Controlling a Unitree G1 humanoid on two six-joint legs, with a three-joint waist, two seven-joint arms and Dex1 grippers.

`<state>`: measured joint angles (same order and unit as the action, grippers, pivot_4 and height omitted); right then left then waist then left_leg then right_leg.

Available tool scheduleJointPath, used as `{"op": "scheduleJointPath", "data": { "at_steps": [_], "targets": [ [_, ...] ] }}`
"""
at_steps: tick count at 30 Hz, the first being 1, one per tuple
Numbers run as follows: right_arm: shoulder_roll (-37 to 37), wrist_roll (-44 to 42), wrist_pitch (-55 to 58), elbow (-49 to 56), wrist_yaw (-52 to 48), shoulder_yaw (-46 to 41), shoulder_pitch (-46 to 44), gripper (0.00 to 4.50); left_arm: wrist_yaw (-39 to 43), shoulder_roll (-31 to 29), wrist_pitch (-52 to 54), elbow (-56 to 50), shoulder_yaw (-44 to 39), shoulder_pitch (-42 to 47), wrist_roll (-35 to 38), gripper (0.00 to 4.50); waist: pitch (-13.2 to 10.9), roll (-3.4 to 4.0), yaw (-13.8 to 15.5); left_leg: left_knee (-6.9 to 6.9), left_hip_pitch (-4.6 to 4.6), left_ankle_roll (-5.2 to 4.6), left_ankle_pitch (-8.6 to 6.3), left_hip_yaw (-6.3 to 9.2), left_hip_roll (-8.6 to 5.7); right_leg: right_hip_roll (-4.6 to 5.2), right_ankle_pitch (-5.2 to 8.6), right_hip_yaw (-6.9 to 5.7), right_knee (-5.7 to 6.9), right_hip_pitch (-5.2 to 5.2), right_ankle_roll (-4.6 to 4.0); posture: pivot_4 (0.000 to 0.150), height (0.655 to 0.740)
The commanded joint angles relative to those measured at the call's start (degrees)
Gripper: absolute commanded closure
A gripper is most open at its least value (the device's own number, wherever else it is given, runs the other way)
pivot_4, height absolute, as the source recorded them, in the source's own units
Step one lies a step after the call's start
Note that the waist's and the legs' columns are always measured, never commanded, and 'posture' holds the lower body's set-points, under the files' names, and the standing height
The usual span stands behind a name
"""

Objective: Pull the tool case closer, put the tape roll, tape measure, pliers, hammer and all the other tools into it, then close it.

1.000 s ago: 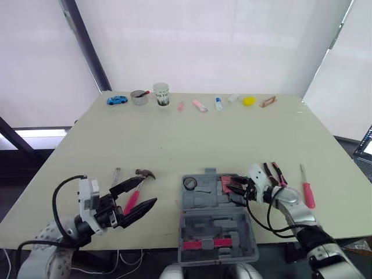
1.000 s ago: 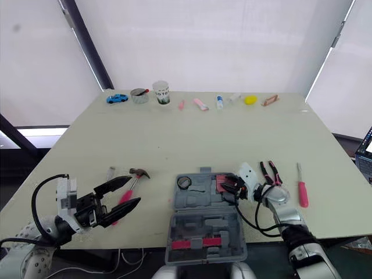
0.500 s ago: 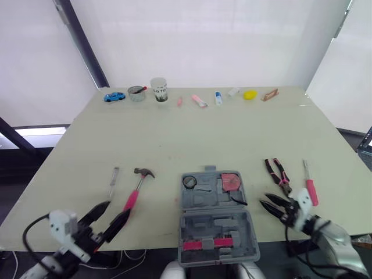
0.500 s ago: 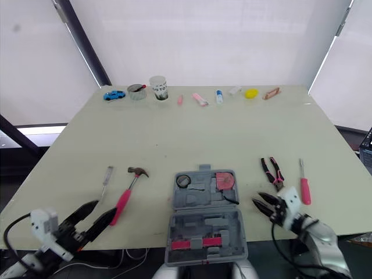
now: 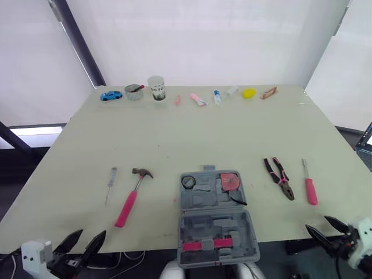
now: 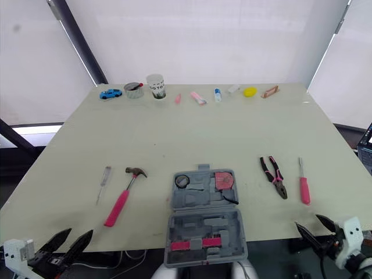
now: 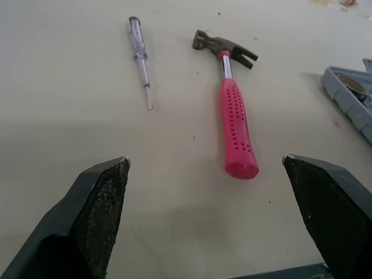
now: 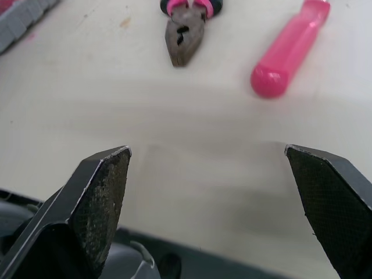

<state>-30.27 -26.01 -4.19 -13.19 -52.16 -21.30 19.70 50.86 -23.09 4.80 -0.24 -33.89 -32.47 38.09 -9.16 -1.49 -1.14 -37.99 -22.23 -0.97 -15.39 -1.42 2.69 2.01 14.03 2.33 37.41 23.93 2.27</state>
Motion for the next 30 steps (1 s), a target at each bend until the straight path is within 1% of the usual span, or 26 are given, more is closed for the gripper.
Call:
{"op": "scheduleJointPath", "data": {
  "at_steps": [1, 3, 6, 9, 12, 14, 15, 16, 17, 18, 21, 24, 25, 30],
  "targets": [
    [-0.06, -1.93, 3.09, 7.19, 0.76, 0.23, -0.41, 0.03, -0.57, -0.82, 0.5, -2.67, -1.51, 0.45, 1.36, 0.0, -0.03, 0.06, 0.05, 0.0, 0.0, 0.0, 0.0, 0.0, 0.0, 0.01, 0.0, 0.0, 0.01, 0.0, 0.0, 0.15, 0.74],
    [0.23, -2.59, 5.55, 11.1, 1.66, 1.17, -1.01, 0.03, -0.7, -1.32, 0.68, -4.63, -0.85, 0.91, 1.0, 0.0, -0.04, 0.06, 0.13, -0.01, 0.01, 0.0, 0.0, 0.02, 0.01, 0.0, 0.0, -0.01, 0.02, 0.0, 0.01, 0.15, 0.74],
    [0.02, -1.72, 8.24, 16.52, 2.99, 3.78, -2.99, 0.03, 0.38, -3.0, 4.12, -9.69, 1.45, 1.22, 2.43, 0.0, -0.06, 0.04, 0.22, -0.01, 0.0, 0.0, 0.0, 0.05, 0.02, -0.02, 0.0, -0.04, 0.02, 0.0, 0.0, 0.15, 0.74],
    [-1.01, 0.54, 9.43, 19.28, 2.83, 7.46, -5.89, 0.03, 1.33, -5.84, 6.73, -13.37, 4.75, 2.1, 1.01, 0.0, -0.07, 0.08, 0.28, -0.02, -0.05, 0.0, 0.0, 0.05, 0.03, -0.01, 0.0, -0.06, 0.01, 0.02, 0.0, 0.15, 0.74],
    [-3.32, 3.15, 10.55, 21.04, 0.19, 12.77, -10.65, 0.03, 3.81, -10.25, 7.02, -15.69, 10.31, 4.38, -3.23, 0.0, -0.1, 0.12, 0.33, -0.04, -0.17, -0.01, 0.01, 0.04, -0.03, -0.05, -0.02, -0.06, 0.02, 0.04, -0.02, 0.15, 0.74],
    [-5.38, 5.47, 9.8, 20.64, -2.66, 16.09, -13.12, 0.03, 4.25, -12.21, 8.25, -16.07, 12.81, 6.12, -4.43, 0.0, -0.1, 0.13, 0.34, -0.04, -0.21, -0.01, 0.01, 0.03, -0.14, -0.07, -0.1, -0.07, 0.02, 0.08, -0.16, 0.15, 0.74],
    [-6.25, 5.92, 10.14, 20.17, -3.73, 17.3, -14.37, 0.28, 4.16, -13.01, 8.81, -15.92, 13.9, 7.24, -5.02, 0.24, -0.1, 0.13, 0.4, -0.04, -0.22, -0.01, 0.01, 0.04, -0.26, -0.08, -0.13, -0.07, 0.02, 0.09, -0.2, 0.15, 0.74],
    [-6.97, 6.14, 10.79, 19.55, -4.53, 18.25, -15.68, 0.75, 4.68, -14.06, 9.28, -15.74, 15.16, 8.21, -5.78, 0.71, -0.1, 0.12, 0.41, -0.04, -0.28, -0.02, 0.02, 0.07, -0.27, -0.1, -0.15, -0.15, 0.02, 0.09, -0.24, 0.15, 0.74],
    [-8.39, 7.71, 10.59, 18.27, -6.12, 19.98, -17.54, 0.95, 4.92, -15.2, 10.11, -15.17, 16.8, 10.26, -6.77, 0.89, -0.08, 0.09, 0.41, -0.05, -0.3, -0.02, 0.02, 0.07, -0.28, -0.12, -0.15, -0.17, 0.02, 0.09, -0.25, 0.15, 0.74],
    [-9.56, 9.34, 10.24, 16.95, -7.45, 21.51, -19.2, 1.31, 5.42, -16.33, 10.82, -14.63, 18.4, 12.06, -7.86, 1.26, -0.11, 0.12, 0.4, -0.05, -0.33, -0.02, 0.02, 0.07, -0.27, -0.14, -0.14, -0.21, 0.02, 0.07, -0.24, 0.15, 0.74],
    [-11.08, 11.79, 9.8, 13.9, -9.13, 24.44, -22.87, 2.68, 7.57, -18.28, 11.43, -13.16, 21.81, 15.71, -9.21, 2.6, -0.24, 0.22, 0.48, -0.19, -0.45, -0.02, 0.02, 0.04, -0.33, -0.13, -0.15, -0.31, 0.08, 0.1, -0.24, 0.15, 0.74],
    [-10.78, 12.81, 9.99, 11.9, -9.81, 25.92, -25.85, 4.33, 8.51, -18.74, 11.64, -11.62, 23.76, 18.22, -10.08, 4.18, -0.24, 0.21, 0.34, -0.23, -0.44, -0.02, 0.02, 0.06, -0.33, -0.13, -0.15, -0.34, 0.14, 0.08, -0.24, 0.15, 0.74],
    [-10.46, 13.13, 9.95, 11.18, -9.73, 26.26, -26.73, 4.5, 8.9, -18.68, 11.47, -11.02, 24.26, 18.8, -10.25, 4.46, -0.26, 0.21, 0.3, -0.23, -0.44, -0.02, 0.02, 0.06, -0.33, -0.14, -0.15, -0.34, 0.15, 0.09, -0.24, 0.15, 0.74],
    [-9.07, 13.47, 10.53, 10.37, -7.85, 26.04, -28.11, 4.5, 9.56, -17.97, 10.0, -10.28, 24.51, 19.68, -10.27, 4.46, -0.27, 0.2, 0.38, -0.25, -0.44, -0.02, 0.02, 0.1, -0.32, -0.15, -0.17, -0.36, 0.25, 0.09, -0.21, 0.15, 0.74]
  ]
}}
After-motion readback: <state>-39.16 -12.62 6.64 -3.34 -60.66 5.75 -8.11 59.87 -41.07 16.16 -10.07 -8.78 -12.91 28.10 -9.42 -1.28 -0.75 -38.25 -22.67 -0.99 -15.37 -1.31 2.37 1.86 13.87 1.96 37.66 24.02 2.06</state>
